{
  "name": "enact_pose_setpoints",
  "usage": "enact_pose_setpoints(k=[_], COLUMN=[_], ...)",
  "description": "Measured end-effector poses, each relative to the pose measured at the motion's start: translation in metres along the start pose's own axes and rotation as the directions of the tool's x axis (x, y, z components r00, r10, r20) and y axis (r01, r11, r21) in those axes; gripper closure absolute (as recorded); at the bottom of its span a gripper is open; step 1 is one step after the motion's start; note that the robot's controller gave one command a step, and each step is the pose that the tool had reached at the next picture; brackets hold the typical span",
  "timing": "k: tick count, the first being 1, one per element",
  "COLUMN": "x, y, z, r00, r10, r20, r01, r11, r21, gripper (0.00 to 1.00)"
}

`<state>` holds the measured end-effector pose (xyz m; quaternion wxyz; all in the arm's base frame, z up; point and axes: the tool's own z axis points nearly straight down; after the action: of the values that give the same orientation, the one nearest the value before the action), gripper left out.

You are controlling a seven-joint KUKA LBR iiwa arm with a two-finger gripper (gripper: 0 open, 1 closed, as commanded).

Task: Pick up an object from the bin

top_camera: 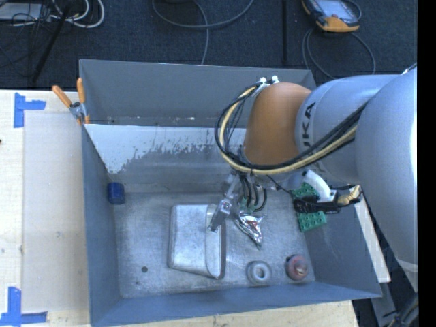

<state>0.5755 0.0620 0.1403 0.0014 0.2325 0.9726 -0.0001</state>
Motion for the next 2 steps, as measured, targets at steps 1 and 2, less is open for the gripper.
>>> enact_pose_setpoints(k=[1,2], x=[-0.017,0.006], y=[-0.037,-0.084], z=[0.013,0.068], r00=[0.982,0.902], r10=[0.188,0.432], r20=[-0.004,-0.003], r01=[-0.188,-0.432], r11=[0.982,0.902], r21=[0.003,-0.002], gripper=[0.00,0.00])
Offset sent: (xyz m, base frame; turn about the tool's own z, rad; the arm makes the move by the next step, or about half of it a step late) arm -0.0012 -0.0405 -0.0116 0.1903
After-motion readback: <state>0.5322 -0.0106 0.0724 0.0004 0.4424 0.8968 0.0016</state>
